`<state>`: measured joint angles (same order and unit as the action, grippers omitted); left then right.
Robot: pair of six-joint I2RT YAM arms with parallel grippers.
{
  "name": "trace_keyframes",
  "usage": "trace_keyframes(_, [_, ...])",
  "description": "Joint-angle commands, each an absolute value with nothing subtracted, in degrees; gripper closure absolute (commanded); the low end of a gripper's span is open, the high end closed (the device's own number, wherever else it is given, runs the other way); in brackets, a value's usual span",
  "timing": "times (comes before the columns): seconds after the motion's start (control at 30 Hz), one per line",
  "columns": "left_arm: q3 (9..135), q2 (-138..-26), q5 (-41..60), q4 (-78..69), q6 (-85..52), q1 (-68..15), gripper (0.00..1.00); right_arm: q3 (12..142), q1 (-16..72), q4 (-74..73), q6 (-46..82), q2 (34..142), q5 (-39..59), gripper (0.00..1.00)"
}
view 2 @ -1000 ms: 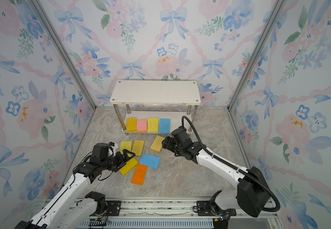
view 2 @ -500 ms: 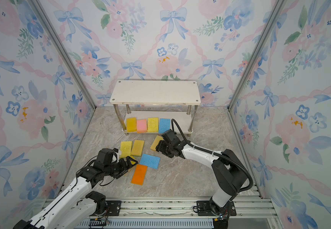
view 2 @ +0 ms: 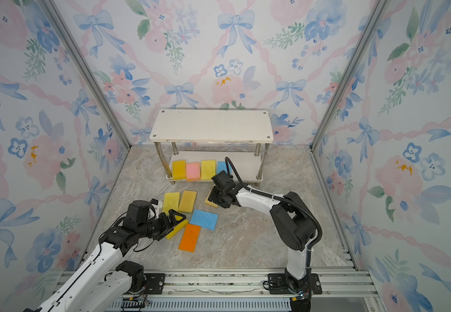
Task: Place and organize the cleaning sponges onto the shelf
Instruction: 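Close the right gripper on the yellow-orange scrub sponge and lift it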
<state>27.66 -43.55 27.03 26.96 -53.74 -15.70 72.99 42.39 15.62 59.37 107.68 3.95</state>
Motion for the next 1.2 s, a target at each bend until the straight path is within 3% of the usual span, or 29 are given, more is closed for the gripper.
trace_keyframes(0.0, [28.86, -43.39, 28.90, 28.04, -51.53, -14.81, 0.02, 75.46, 42.10, 20.99, 59.32, 109.76, 1.18, 0.50])
trace_keyframes(0.37, [29.46, -44.84, 28.87, 28.04, -50.91, -14.39, 0.02, 78.15, 41.38, 20.29, 59.64, 114.85, 2.87, 0.53])
trace_keyframes(0.63, [29.63, -45.43, 28.70, 28.04, -50.89, -14.07, 0.02, 77.52, 40.50, 19.55, 59.77, 115.86, 3.53, 0.69])
trace_keyframes(0.87, [32.34, -48.16, 27.30, 27.84, -49.26, -14.12, 0.02, 75.44, 40.34, 20.91, 56.89, 111.66, 3.87, 0.90])
trace_keyframes(1.17, [38.66, -57.90, 27.80, 25.58, -44.69, -18.29, 0.02, 69.24, 40.07, 28.04, 49.18, 100.75, 8.97, 0.93])
